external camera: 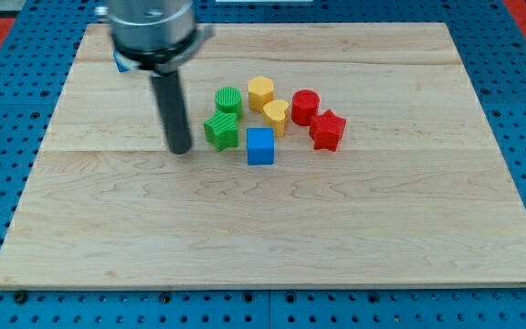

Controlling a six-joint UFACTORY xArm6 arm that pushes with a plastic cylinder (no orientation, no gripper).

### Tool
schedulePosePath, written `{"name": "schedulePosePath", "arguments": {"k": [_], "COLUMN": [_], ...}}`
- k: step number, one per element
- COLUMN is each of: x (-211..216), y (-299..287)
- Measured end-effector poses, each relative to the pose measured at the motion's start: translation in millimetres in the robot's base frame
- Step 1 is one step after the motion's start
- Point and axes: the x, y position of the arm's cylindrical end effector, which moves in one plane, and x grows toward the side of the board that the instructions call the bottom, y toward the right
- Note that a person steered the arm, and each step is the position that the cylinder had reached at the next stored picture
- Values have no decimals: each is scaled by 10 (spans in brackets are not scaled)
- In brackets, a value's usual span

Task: Slide the blue triangle into the green circle

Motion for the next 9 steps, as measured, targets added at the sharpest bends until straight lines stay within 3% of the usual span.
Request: {"name": "schedulePosePath", "arguments": {"k": [2,3,4,7,9], "x": [-776,-1402,-1684,-1919,-2184], "y": [-1306,-1377,-1055,-43,205]}}
